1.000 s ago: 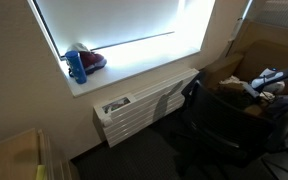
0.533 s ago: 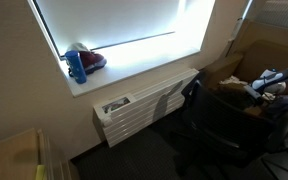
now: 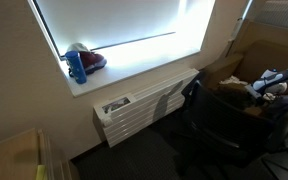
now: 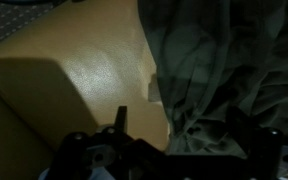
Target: Put the black cloth on the armchair
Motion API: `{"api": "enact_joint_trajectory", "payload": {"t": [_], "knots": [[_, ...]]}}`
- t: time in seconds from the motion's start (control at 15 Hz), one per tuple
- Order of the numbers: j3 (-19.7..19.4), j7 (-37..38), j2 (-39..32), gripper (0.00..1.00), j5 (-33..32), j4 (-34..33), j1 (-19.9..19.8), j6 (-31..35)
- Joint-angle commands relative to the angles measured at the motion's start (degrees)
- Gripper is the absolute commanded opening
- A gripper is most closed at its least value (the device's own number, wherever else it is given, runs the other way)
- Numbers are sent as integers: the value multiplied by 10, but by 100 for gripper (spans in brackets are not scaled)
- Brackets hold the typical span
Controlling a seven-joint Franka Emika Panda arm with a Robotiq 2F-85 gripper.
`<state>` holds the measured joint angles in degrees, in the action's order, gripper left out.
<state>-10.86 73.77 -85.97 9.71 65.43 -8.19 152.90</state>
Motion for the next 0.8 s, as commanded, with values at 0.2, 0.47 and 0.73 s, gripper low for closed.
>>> {"api": "enact_joint_trajectory", "payload": {"t": [0.2, 0.47, 0.73], "knots": [[76, -80, 0, 74, 39, 6, -73, -4], [94, -120, 0, 46, 70, 6, -93, -9], [88, -125, 0, 18, 88, 5, -93, -11]]}}
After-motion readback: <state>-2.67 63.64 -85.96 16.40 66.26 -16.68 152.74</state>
